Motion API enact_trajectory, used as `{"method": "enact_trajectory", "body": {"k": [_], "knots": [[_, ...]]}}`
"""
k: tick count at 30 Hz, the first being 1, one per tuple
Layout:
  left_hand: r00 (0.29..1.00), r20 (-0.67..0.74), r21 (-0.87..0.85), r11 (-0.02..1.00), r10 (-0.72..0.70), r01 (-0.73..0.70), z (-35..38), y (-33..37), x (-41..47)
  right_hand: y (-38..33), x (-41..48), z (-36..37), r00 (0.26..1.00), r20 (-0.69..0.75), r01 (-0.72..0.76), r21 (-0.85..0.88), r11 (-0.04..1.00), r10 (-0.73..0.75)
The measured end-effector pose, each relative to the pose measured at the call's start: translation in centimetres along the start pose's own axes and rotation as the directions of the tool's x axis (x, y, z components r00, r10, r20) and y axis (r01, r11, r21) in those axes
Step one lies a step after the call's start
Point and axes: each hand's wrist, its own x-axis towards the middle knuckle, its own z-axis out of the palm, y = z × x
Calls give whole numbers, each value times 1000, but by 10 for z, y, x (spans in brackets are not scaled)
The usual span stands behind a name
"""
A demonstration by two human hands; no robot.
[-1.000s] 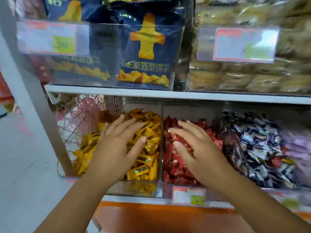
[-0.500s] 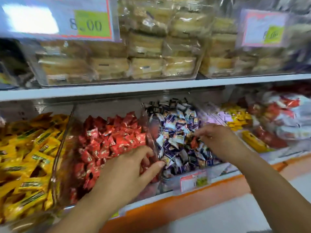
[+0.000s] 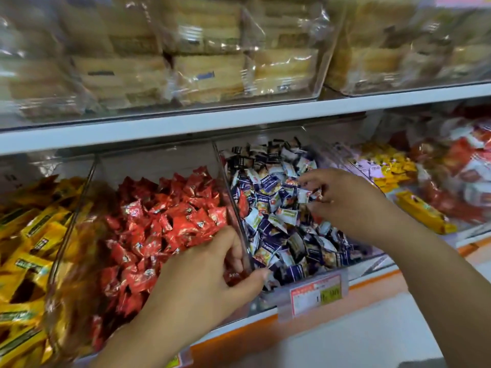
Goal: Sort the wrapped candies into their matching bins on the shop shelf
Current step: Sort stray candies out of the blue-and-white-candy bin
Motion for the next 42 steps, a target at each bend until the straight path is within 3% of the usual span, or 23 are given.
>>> {"method": "enact_trajectory", "body": {"k": [2, 6, 8, 10, 16, 19, 23, 27, 31, 34, 39, 42], "knots": [[1000, 8, -26, 1000, -3, 3, 0, 0, 0, -22, -1, 7, 997, -48, 73, 201, 977, -65], [1000, 15, -53, 999, 8, -7, 1, -2, -1, -49, 9, 43, 975, 24, 214, 185, 959, -223], [1000, 18, -51, 999, 12, -11, 2, -3, -2, -51, 15, 54, 965, 129, 215, 122, 969, -230], [1000, 19, -31, 999, 12, -11, 3, -4, -2, -51, 18, 55, 962, 145, 215, 130, 968, -233], [1000, 21, 12, 1000, 17, -18, 2, -2, -3, -46, 16, 45, 987, -17, 162, 187, 969, -161], [999, 33, 42, 999, 24, -26, 1, 0, -4, -54, 12, 29, 992, -75, 116, 310, 944, -98], [999, 21, 58, 998, 30, -32, 2, 0, -5, -84, 14, 32, 978, -120, 210, 470, 858, -174], [999, 14, 92, 995, 29, -30, 3, -1, -6, -100, 18, 46, 969, 30, 179, 596, 783, -244], [998, 34, 40, 998, 46, -48, 2, -3, -6, -85, 20, 35, 975, -56, 212, 511, 833, -213], [998, 40, 32, 998, 56, -58, 3, -3, -7, -56, 15, 15, 990, -79, 142, 397, 907, -120], [998, 38, 26, 998, 54, -55, 3, -3, -6, 1, 1, -2, 988, 111, -113, 31, 993, 109], [998, 34, 19, 998, 56, -57, 2, -2, -7, 11, -8, 12, 957, 252, -145, -26, 989, 147]]}}
